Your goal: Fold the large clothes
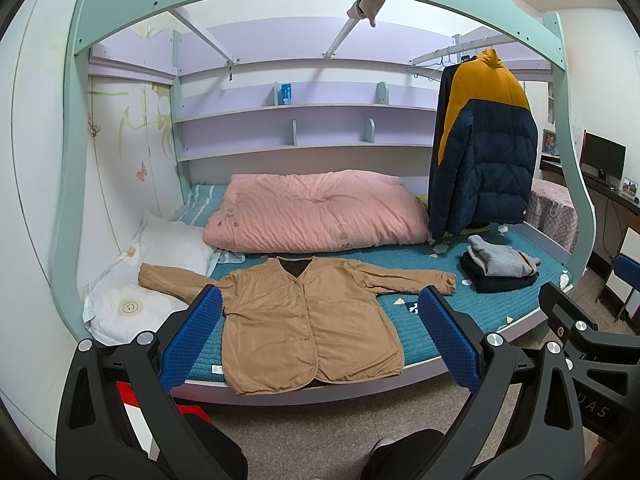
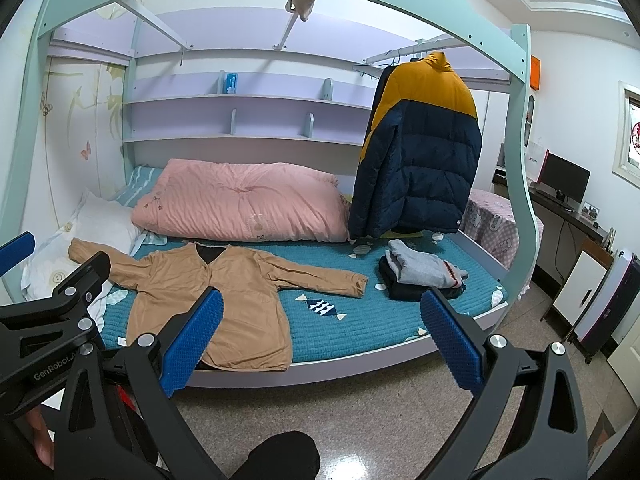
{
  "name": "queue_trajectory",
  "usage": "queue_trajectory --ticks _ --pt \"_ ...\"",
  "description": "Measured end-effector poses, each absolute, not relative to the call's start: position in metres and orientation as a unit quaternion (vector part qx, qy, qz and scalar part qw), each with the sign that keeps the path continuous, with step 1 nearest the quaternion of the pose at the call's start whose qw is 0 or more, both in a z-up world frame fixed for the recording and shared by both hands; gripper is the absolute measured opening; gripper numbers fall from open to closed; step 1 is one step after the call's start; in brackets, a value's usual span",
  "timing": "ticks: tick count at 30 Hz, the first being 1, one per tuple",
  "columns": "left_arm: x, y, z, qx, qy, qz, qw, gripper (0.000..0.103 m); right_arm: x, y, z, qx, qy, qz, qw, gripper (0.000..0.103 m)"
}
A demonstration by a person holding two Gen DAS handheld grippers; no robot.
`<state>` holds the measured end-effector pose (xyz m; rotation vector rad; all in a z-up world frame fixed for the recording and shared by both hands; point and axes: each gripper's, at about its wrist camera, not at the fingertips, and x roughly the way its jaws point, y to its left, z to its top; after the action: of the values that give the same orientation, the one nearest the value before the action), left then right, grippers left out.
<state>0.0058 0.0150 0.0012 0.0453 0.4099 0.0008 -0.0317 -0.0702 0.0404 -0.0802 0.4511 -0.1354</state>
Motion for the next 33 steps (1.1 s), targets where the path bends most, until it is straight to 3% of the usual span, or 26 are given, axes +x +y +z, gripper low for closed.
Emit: queue_trajectory --ticks 11,19,33 --pt "0.065 0.057 -0.047 0.032 0.268 0.004 0.963 0.099 0.023 -0.056 -0.001 -0.028 0.278 -0.046 0.959 0.096" --pt "0.17 0.163 -0.123 0.015 0.344 0.096 0.934 0.099 0.137 -0.007 -0.066 -0.019 0.342 0.006 0.939 0.096" --pt "0.327 0.358 -0.222 -0.061 0.385 0.218 0.895 0.099 0.335 0.102 -0.173 -0.018 0.389 0.063 0.919 0.096"
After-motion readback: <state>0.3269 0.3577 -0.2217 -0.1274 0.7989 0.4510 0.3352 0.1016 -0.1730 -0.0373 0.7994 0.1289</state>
